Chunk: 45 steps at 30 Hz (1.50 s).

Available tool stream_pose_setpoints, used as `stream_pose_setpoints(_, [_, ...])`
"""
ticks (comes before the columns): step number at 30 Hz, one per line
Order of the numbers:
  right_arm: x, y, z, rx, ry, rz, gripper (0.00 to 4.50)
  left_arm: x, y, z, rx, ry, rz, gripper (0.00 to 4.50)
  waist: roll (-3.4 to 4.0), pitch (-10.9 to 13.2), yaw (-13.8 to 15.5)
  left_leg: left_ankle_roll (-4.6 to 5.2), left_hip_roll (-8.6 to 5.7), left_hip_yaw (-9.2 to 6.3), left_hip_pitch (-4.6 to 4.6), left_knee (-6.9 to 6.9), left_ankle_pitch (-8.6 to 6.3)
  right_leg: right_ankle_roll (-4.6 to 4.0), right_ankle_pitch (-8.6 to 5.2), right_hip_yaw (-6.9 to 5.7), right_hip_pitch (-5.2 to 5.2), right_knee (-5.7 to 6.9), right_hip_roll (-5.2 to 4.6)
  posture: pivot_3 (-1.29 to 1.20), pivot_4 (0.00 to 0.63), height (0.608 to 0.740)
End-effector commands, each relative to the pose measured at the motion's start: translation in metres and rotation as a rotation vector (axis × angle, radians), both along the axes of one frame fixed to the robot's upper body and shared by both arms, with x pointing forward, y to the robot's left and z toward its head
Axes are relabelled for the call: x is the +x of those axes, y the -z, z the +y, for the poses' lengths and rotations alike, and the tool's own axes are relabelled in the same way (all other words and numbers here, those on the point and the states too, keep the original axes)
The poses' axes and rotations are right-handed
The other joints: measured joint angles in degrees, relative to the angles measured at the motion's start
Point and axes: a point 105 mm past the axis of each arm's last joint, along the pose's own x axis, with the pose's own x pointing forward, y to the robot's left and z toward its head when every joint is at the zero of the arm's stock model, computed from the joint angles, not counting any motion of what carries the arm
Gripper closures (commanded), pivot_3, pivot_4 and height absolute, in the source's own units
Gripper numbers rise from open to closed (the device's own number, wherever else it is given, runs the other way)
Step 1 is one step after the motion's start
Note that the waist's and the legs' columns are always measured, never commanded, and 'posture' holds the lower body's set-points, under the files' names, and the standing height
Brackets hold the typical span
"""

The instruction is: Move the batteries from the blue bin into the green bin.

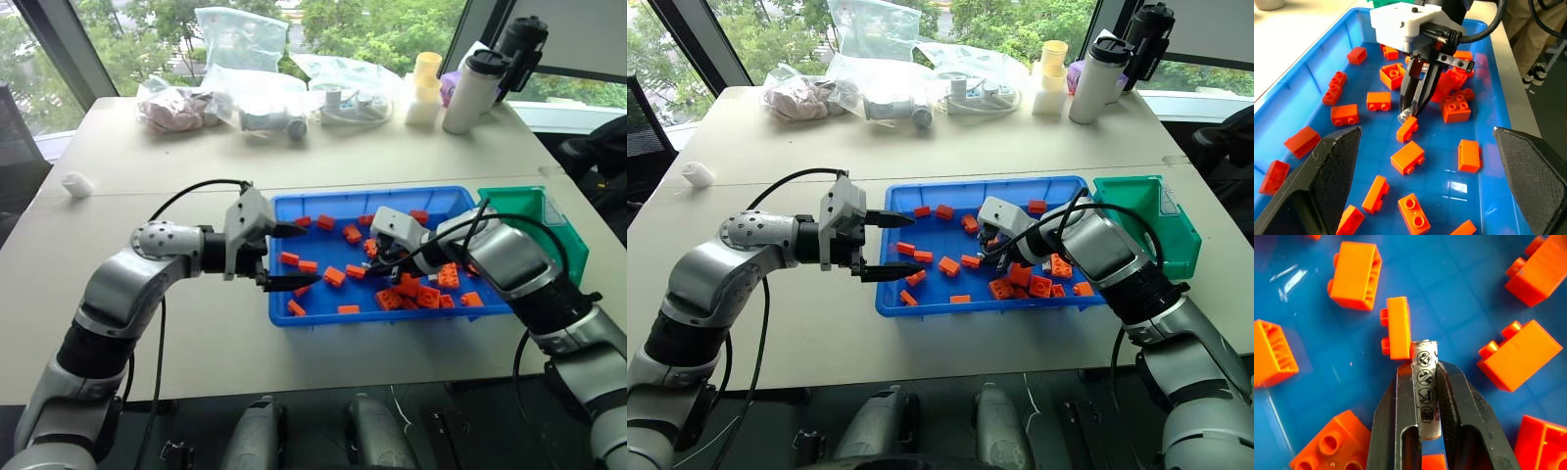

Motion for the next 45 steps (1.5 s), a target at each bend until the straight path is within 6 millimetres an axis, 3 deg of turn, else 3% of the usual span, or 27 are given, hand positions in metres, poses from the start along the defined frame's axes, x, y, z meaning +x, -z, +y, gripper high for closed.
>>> stream_pose_setpoints(1, [0.008, -0.048, 0.001, 0.142, 0.046, -0.130, 4.46, 0.000, -0.019, 0.002, -0.039, 0.014, -0.048, 0.00, 0.00, 0.0, 0.0, 0.00, 0.00, 0.00, 0.00, 0.00, 0.00, 0.00, 0.00, 0.00, 0.00, 0.00, -0.01, 0.00, 0.150, 0.740])
stream_pose_setpoints(7, [0.019, -0.107, -0.048, 0.391, 0.313, -0.291, 4.46, 0.014, -0.044, -0.001, -0.130, 0.013, -0.084, 0.00, 0.00, 0.0, 0.3, 0.00, -0.03, -0.01, -0.04, 0.00, 0.00, 0.00, 0.00, -0.01, 0.01, -0.01, -0.06, 0.00, 0.150, 0.740])
stream_pose_setpoints(9, [0.020, -0.129, -0.080, 0.466, 0.440, -0.389, 4.46, 0.018, -0.052, -0.007, -0.163, 0.033, -0.100, 0.00, 0.00, 0.0, 0.3, 0.00, -0.04, -0.01, -0.04, 0.00, 0.00, 0.00, 0.00, -0.01, 0.00, -0.01, -0.06, 0.00, 0.150, 0.740])
stream_pose_setpoints(11, [0.020, -0.138, -0.114, 0.453, 0.573, -0.475, 4.46, 0.019, -0.054, -0.016, -0.165, 0.067, -0.110, 0.00, 0.00, 0.0, 0.4, 0.00, -0.06, 0.00, -0.05, 0.00, 0.00, 0.01, 0.00, -0.02, 0.00, -0.01, -0.07, 0.00, 0.150, 0.740])
stream_pose_setpoints(15, [0.010, -0.125, -0.169, 0.292, 0.776, -0.526, 4.46, 0.024, -0.056, -0.031, -0.184, 0.101, -0.132, 0.00, 0.00, 0.0, 0.3, 0.00, -0.09, 0.05, -0.06, -0.02, 0.00, 0.01, 0.00, 0.00, 0.01, -0.04, -0.09, 0.00, 0.150, 0.740])
stream_pose_setpoints(22, [-0.004, -0.091, -0.204, 0.170, 0.915, -0.447, 4.46, 0.027, -0.031, -0.043, -0.090, 0.132, -0.143, 0.00, 0.08, 0.0, -0.5, 0.00, 0.03, 0.16, 0.04, -0.06, 0.00, 0.01, 0.00, 0.12, -0.05, 0.05, 0.11, 0.00, 0.150, 0.740])
stream_pose_setpoints(26, [-0.003, -0.080, -0.213, 0.140, 0.966, -0.423, 4.46, 0.030, -0.028, -0.043, -0.077, 0.123, -0.151, 0.00, 0.07, 0.0, -0.1, 0.00, 0.01, 0.17, 0.02, -0.04, 0.00, 0.01, 0.00, 0.13, -0.05, 0.05, 0.08, 0.00, 0.150, 0.740])
stream_pose_setpoints(30, [-0.001, -0.074, -0.222, 0.116, 1.009, -0.417, 2.66, 0.032, -0.026, -0.040, -0.068, 0.109, -0.153, 0.00, 0.07, 0.0, 0.1, 0.00, 0.01, 0.16, 0.01, -0.03, 0.00, 0.01, 0.00, 0.13, -0.04, 0.04, 0.08, 0.00, 0.150, 0.740])
stream_pose_setpoints(34, [0.005, -0.089, -0.226, 0.100, 1.008, -0.486, 0.62, 0.031, -0.026, -0.033, -0.066, 0.085, -0.148, 0.00, 0.07, 0.0, 0.0, 0.00, 0.00, 0.16, 0.01, -0.02, 0.00, 0.01, 0.00, 0.13, -0.04, 0.04, 0.07, 0.00, 0.150, 0.740])
stream_pose_setpoints(36, [0.009, -0.101, -0.220, 0.130, 0.970, -0.524, 0.62, 0.031, -0.026, -0.030, -0.059, 0.076, -0.149, 0.00, 0.08, 0.0, -0.2, 0.00, 0.01, 0.15, 0.01, -0.03, 0.00, 0.01, 0.00, 0.13, -0.05, 0.04, 0.09, 0.00, 0.150, 0.740])
stream_pose_setpoints(40, [0.014, -0.117, -0.178, 0.220, 0.743, -0.492, 0.62, 0.027, -0.020, -0.022, 0.003, 0.054, -0.151, 0.00, 0.09, 0.0, -0.4, 0.00, 0.03, 0.15, 0.01, -0.04, 0.00, 0.01, 0.00, 0.13, -0.05, 0.04, 0.11, 0.00, 0.150, 0.740])
stream_pose_setpoints(45, [-0.007, -0.090, -0.124, 0.225, 0.470, -0.282, 0.62, 0.016, -0.007, -0.011, 0.106, 0.059, -0.141, 0.00, 0.08, 0.0, 0.1, 0.00, 0.05, 0.09, 0.01, -0.07, 0.00, 0.00, 0.00, 0.11, -0.04, 0.02, 0.12, 0.00, 0.150, 0.740])
